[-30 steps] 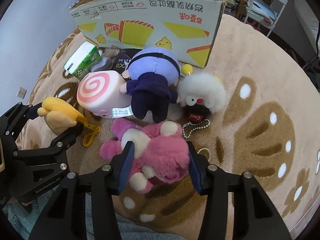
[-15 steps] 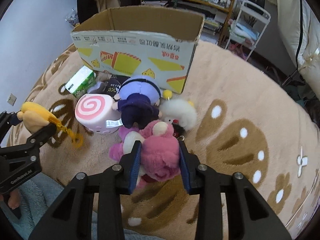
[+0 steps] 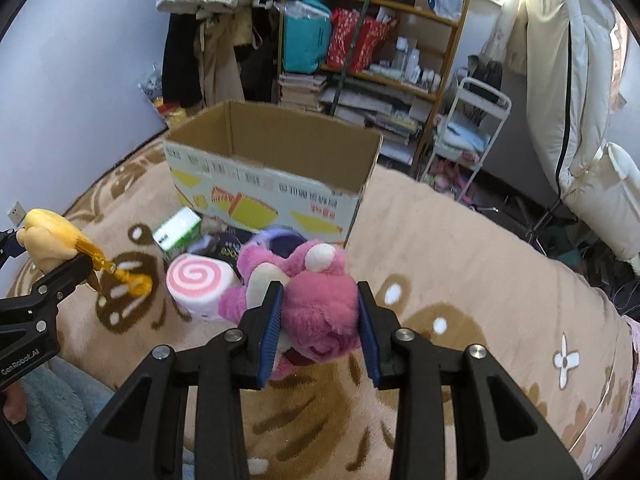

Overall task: Organize soft objects
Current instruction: 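Close the left tool on the yellow dog while the right tool grips the pink bear, then lift the yellow dog with the left tool while the right tool carries the pink bear over the box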

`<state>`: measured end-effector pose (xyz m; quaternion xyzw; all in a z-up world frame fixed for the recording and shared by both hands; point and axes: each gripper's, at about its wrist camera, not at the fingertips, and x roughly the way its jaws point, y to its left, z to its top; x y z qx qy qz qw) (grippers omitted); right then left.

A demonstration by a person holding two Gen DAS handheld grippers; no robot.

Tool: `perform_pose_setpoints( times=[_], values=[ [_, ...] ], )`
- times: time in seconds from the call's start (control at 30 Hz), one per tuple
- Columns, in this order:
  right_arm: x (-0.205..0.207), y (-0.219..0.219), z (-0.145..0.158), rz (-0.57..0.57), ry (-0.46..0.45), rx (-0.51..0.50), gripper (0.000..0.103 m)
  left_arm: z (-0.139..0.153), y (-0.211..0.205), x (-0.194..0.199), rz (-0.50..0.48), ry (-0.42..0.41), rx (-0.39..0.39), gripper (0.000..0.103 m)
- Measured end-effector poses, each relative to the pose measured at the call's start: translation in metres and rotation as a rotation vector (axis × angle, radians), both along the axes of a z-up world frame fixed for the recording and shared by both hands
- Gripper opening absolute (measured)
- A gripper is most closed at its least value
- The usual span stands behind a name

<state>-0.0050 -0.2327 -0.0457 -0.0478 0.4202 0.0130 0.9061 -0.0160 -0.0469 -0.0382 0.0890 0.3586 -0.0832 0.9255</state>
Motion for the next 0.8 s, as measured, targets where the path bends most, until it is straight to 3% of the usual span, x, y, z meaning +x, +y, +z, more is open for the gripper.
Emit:
perform_pose_setpoints(
  times=[0.5,0.8],
  values=[
    [-0.015,-0.008,0.055,-0.061,-0.214,0.058,0.038,0.032,0.007,-0.009,0.018,-0.167,-0.05,0.072],
    [-0.006,-0.012,0.08,-0.052,-0.301,0.028,0.038,0.049,0.013,-0.011,0.039,-0.243,-0.052,0.072]
  ],
)
